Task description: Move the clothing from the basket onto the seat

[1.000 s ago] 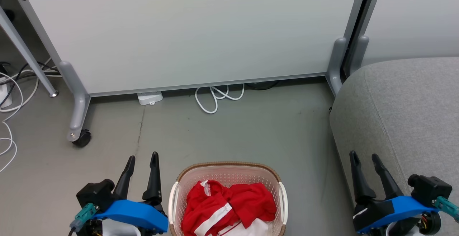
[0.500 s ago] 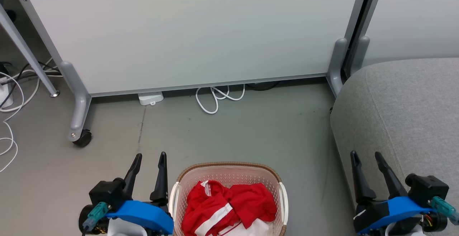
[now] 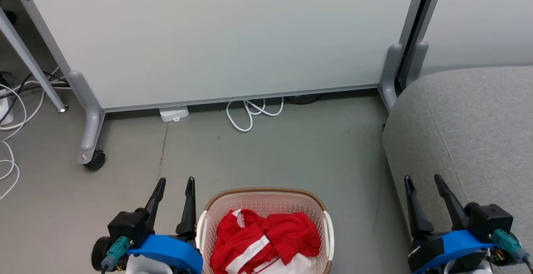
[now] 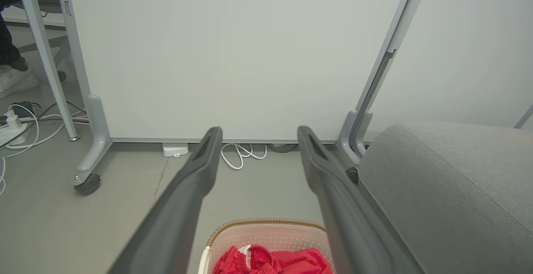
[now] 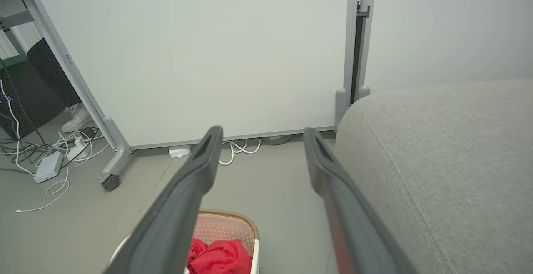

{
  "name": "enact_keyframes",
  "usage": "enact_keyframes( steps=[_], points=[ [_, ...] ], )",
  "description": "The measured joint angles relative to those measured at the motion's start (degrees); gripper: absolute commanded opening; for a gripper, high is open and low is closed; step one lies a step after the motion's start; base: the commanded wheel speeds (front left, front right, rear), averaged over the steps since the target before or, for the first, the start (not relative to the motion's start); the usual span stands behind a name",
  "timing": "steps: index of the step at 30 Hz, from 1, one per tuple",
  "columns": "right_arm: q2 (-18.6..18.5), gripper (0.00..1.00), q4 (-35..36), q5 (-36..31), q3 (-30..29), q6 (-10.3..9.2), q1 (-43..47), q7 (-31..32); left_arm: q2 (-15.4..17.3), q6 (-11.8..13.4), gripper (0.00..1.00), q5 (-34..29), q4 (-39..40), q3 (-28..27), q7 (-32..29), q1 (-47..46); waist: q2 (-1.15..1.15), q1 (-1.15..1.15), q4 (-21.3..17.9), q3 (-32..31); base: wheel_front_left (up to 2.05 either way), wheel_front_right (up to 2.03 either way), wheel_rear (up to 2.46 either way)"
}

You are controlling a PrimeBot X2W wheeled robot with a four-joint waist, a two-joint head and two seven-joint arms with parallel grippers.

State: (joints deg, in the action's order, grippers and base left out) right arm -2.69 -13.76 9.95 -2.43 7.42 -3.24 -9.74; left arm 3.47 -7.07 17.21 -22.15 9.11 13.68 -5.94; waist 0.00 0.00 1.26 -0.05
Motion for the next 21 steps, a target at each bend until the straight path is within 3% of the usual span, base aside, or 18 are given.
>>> enact_keyframes(
  steps=[21],
  points=[
    [-0.03,1.00,-0.16,-4.94,0.48,0.05,-0.14,-1.52,-0.30,-0.02,1.00,-3.85,-0.24,0.30,1.31,0.03,0.00,0.00,-0.30,0.11,0.00,0.00,0.00]
  ],
)
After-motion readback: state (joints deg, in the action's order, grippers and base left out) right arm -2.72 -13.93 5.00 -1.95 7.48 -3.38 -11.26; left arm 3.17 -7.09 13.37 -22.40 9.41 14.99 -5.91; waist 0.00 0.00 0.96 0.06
